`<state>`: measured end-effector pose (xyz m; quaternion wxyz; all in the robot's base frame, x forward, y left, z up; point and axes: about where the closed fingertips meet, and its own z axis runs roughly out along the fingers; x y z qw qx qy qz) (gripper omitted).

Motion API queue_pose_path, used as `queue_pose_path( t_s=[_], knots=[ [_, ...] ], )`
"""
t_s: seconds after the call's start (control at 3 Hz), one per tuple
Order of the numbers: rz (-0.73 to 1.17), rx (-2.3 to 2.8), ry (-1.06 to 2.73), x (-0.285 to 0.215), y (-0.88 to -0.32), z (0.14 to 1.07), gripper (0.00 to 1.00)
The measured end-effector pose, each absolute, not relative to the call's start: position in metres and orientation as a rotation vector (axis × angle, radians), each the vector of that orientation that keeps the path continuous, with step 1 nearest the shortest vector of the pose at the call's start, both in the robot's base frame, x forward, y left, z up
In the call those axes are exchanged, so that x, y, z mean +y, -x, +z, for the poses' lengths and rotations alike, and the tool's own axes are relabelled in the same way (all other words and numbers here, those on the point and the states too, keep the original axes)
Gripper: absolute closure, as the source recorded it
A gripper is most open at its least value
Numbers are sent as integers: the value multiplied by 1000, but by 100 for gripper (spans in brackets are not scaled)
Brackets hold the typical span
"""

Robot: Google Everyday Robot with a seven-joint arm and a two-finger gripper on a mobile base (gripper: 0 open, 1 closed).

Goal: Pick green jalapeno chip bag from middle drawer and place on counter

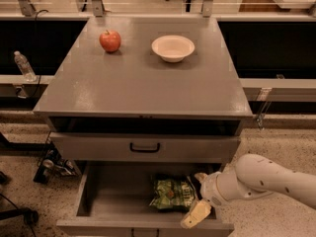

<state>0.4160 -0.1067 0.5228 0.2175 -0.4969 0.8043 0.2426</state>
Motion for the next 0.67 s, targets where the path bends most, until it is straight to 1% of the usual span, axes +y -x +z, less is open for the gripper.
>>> queue_pose_path(
  t_s=[0.67],
  knots=[
    [657,2225,1375,-107,-424,510,0]
  ],
)
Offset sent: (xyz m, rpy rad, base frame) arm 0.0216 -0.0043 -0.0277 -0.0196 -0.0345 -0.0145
